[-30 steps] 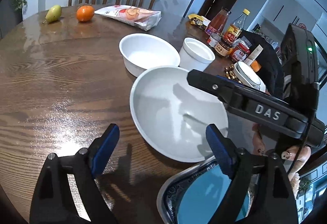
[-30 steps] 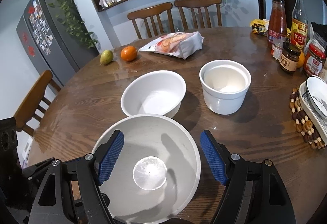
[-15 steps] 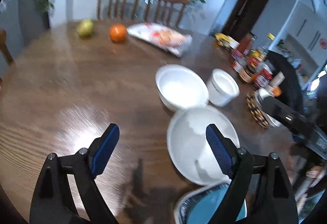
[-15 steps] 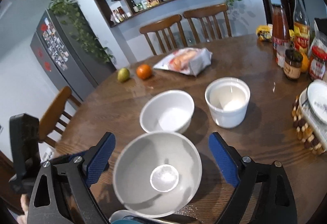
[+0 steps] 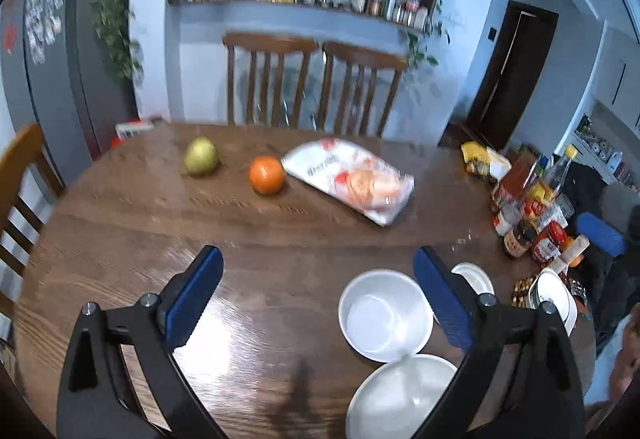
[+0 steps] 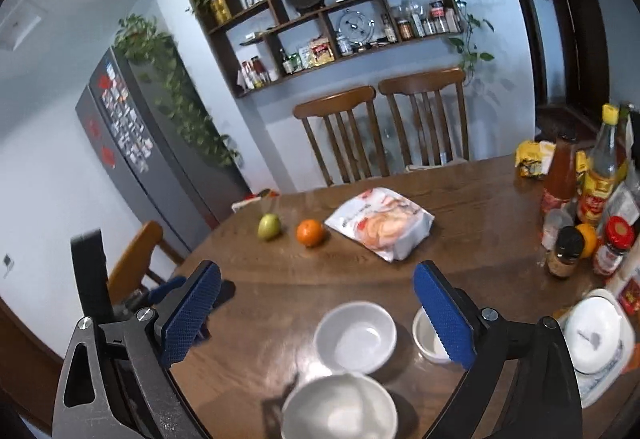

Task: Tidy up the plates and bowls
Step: 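Move both grippers to the smaller white bowl and close on its rim, then lift the smaller white bowl with both grippers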

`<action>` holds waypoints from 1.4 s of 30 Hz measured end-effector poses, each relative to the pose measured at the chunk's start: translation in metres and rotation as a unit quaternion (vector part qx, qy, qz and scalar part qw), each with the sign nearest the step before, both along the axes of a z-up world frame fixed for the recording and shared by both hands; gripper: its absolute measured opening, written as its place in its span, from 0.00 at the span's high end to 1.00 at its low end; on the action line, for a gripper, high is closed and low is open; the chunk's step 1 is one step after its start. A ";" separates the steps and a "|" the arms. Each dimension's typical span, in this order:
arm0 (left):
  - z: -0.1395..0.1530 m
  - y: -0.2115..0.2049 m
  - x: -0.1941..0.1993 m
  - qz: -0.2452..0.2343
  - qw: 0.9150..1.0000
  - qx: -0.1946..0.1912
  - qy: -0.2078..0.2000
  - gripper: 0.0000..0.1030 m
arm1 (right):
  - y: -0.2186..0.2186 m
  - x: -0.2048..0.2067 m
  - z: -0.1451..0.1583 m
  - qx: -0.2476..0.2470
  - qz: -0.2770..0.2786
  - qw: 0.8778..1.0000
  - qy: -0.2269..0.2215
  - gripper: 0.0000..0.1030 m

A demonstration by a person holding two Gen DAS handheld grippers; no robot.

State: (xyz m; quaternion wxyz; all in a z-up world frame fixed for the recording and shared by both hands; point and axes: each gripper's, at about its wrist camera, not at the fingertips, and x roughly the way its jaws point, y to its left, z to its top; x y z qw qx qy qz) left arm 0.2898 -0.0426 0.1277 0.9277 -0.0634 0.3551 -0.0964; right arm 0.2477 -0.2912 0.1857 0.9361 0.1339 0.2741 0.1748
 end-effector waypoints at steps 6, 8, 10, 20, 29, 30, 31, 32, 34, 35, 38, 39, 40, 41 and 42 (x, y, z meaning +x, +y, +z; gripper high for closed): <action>-0.068 -0.016 0.035 -0.018 0.996 0.001 0.092 0.08 | 0.012 0.059 -0.073 -0.046 -0.023 0.995 0.086 0.05; -0.081 -0.019 0.040 -0.023 0.994 -0.006 0.108 0.08 | 0.012 0.077 -0.090 -0.053 -0.025 0.990 0.124 0.05; -0.088 -0.021 0.042 -0.035 0.992 -0.016 0.119 0.08 | 0.010 0.086 -0.098 -0.055 -0.022 0.990 0.127 0.05; -0.112 -0.032 0.047 -0.076 0.975 -0.098 0.185 0.10 | 0.017 0.106 -0.130 -0.072 -0.003 0.982 0.175 0.05; -0.128 -0.034 0.049 -0.064 0.966 -0.094 0.232 0.41 | 0.026 0.118 -0.152 -0.100 0.004 0.971 0.216 0.32; -0.128 -0.033 0.049 -0.065 0.964 -0.099 0.237 0.43 | 0.028 0.118 -0.153 -0.104 0.007 0.971 0.215 0.33; -0.129 -0.033 0.050 -0.066 0.963 -0.100 0.241 0.45 | 0.030 0.117 -0.153 -0.108 0.013 0.971 0.213 0.33; -0.129 -0.033 0.049 -0.066 0.963 -0.098 0.242 0.45 | 0.031 0.117 -0.153 -0.110 0.015 0.971 0.213 0.34; -0.129 -0.035 0.049 -0.065 0.963 -0.091 0.245 0.46 | 0.034 0.116 -0.154 -0.124 0.008 0.970 0.211 0.35; -0.130 -0.036 0.049 -0.067 0.962 -0.089 0.248 0.46 | 0.034 0.116 -0.154 -0.131 0.006 0.969 0.210 0.37; -0.132 -0.039 0.050 -0.075 0.959 -0.096 0.255 0.50 | 0.036 0.118 -0.157 -0.144 0.003 0.966 0.213 0.40; -0.132 -0.039 0.049 -0.078 0.958 -0.098 0.257 0.51 | 0.035 0.119 -0.158 -0.145 0.002 0.966 0.215 0.41; -0.132 -0.041 0.049 -0.081 0.958 -0.097 0.257 0.53 | 0.036 0.120 -0.160 -0.147 0.001 0.965 0.217 0.41; -0.132 -0.041 0.049 -0.085 0.958 -0.097 0.257 0.54 | 0.036 0.120 -0.160 -0.148 0.002 0.965 0.218 0.41; -0.132 -0.042 0.049 -0.090 0.957 -0.098 0.258 0.57 | 0.037 0.120 -0.161 -0.147 0.003 0.964 0.220 0.41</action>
